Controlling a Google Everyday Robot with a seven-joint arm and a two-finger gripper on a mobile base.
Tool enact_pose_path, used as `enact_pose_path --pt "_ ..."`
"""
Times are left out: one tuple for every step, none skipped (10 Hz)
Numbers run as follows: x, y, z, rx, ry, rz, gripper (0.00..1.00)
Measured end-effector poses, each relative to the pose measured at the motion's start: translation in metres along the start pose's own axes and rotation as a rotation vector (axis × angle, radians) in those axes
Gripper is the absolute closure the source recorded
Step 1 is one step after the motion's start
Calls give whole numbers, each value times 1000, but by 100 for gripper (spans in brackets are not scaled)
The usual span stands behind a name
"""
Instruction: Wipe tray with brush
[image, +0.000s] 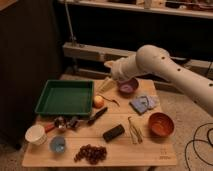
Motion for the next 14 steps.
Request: enact_pose_path --pt "1 3 1 -18 19 -1 20" --pt "6 9 5 -41 39 0 20" --pt "15 18 15 -68 58 4 20" --pt "25 25 23 -83 72 7 20" --pt "40 35 37 -97 88 11 20" --pt "60 47 58 -111 108 14 20" --pt "74 56 76 -119 117 11 20" --pt "86 63 91 -122 121 6 20" --pt "102 73 110 -124 116 -1 20" --pt "107 76 117 -125 113 -7 20" --pt "107 76 117 -125 112 -10 20" --pt "107 76 117 -125 112 -10 20" --pt "107 76 117 -124 112 -11 20" --pt "107 76 117 -126 112 -11 20"
